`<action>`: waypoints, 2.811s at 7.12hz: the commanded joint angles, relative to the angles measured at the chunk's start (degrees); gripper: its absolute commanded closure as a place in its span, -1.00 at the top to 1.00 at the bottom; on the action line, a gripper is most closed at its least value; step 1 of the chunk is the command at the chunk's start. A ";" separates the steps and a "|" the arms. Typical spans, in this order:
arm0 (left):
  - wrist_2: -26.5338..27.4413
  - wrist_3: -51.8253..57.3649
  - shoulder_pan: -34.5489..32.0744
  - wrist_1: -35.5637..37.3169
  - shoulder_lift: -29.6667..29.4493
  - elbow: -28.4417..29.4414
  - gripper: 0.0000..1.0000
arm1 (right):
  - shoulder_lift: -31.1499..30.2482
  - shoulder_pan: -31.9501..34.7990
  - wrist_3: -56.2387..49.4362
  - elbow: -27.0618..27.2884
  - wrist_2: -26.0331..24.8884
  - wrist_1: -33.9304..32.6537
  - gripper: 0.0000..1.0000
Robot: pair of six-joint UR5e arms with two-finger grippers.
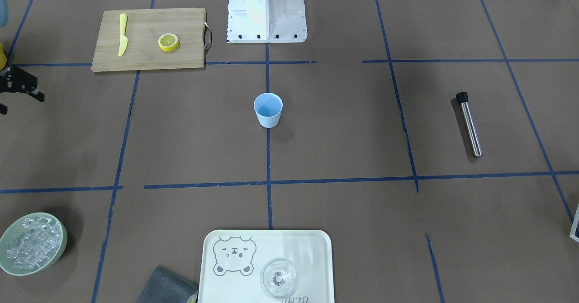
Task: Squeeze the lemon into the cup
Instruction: 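Move the right gripper down toward the lemon slice on the cutting board, then lower the right gripper onto the lemon slice and close on it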
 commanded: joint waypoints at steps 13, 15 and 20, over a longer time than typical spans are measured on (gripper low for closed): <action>0.00 -0.13 0.53 -2.98 0.36 -2.86 1.00 | -2.07 -58.68 57.14 15.19 -47.00 0.03 0.99; 0.00 -0.13 0.53 -3.06 0.36 -2.86 1.00 | -2.07 -60.09 57.60 14.48 -47.44 -0.05 0.97; 0.00 -0.13 0.53 -3.06 0.36 -3.21 1.00 | -1.98 -60.18 57.69 12.99 -47.36 -0.06 0.67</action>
